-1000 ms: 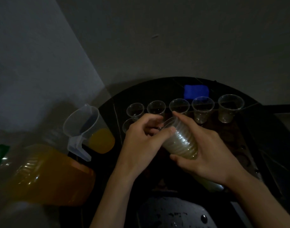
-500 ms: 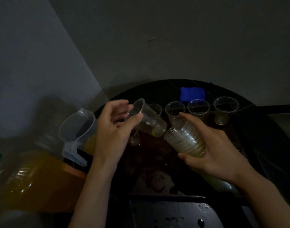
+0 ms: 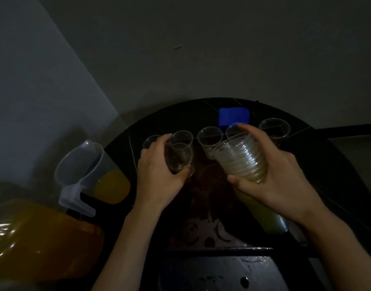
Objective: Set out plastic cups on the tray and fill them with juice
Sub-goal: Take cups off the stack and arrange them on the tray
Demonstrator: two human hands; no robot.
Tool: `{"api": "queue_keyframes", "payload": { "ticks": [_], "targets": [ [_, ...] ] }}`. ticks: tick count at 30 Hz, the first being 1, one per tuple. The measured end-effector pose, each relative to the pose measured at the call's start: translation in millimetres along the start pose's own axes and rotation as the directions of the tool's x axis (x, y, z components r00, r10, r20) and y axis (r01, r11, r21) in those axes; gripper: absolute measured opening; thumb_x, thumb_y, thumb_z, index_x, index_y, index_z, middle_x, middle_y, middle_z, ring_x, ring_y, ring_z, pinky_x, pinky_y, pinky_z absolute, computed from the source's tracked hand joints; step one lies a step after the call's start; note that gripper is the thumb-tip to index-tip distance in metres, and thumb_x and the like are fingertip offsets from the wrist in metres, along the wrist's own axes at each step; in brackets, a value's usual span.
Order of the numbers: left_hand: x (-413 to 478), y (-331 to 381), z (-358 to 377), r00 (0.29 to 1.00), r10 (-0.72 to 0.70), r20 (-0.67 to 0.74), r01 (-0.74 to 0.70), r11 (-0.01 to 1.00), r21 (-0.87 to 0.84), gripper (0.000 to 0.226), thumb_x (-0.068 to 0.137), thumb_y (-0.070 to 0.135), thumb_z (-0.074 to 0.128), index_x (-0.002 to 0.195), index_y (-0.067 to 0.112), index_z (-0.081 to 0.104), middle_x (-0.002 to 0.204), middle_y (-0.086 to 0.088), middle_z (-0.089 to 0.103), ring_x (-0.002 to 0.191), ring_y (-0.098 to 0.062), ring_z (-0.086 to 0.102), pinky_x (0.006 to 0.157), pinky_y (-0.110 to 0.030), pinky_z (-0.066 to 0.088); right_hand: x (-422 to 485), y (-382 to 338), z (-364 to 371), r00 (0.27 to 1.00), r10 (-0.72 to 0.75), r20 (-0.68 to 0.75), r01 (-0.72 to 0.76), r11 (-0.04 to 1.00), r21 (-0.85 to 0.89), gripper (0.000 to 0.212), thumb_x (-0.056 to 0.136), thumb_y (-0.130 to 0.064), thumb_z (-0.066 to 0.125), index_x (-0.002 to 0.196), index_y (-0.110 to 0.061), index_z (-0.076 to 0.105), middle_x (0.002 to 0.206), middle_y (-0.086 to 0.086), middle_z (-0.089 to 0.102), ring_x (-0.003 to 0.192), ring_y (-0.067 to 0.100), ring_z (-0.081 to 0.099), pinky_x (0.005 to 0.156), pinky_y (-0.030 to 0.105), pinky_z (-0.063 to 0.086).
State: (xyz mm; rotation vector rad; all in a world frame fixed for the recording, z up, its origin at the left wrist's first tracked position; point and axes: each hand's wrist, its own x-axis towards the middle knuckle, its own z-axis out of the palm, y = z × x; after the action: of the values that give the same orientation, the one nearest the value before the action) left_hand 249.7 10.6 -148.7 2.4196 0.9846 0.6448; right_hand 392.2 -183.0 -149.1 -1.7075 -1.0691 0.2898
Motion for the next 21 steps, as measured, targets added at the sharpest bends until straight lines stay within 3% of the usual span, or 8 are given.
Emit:
{"api": "queue_keyframes", "payload": {
  "ticks": [5,13,21],
  "targets": [
    [0,-9,13,1.0,0.003,-0.003,-0.002,0.993,0.116,0.082,0.071,0.047,0.083,0.142,0.033,0.045,0.131,0.006,0.057,0.123,-0.02,0.043,0.106,-0.052,0.041,1,-3,1,1.0,0.001,-0.016,-0.001,0.999,0.032,0.093,0.067,-0.034,0.083,0.147,-0.039,0.036,0.114,-0.021,0.062,0.098,-0.004,0.064,0.081,0.011,0.05],
    [-2,-21,28,1.0,-0.009,0.003,0.008,0.975,0.221,0.083,0.075,0.053,0.077,0.147,0.028,0.043,0.136,0.003,0.056,0.127,-0.022,0.042,0.111,-0.046,0.035,0,-6,2,1.0,0.005,-0.024,-0.004,0.999,0.052,0.092,0.068,-0.032,0.082,0.148,-0.037,0.036,0.113,-0.022,0.062,0.097,-0.006,0.064,0.079,0.007,0.048],
    [-3,-20,28,1.0,-0.007,-0.021,0.011,0.975,0.222,0.082,0.075,0.049,0.081,0.146,0.027,0.045,0.137,0.003,0.056,0.126,-0.021,0.039,0.109,-0.044,0.038,0,-9,3,1.0,0.012,-0.024,-0.011,0.999,0.049,0.092,0.068,-0.034,0.082,0.148,-0.037,0.036,0.109,-0.026,0.061,0.093,-0.005,0.065,0.076,0.008,0.049]
  ]
}}
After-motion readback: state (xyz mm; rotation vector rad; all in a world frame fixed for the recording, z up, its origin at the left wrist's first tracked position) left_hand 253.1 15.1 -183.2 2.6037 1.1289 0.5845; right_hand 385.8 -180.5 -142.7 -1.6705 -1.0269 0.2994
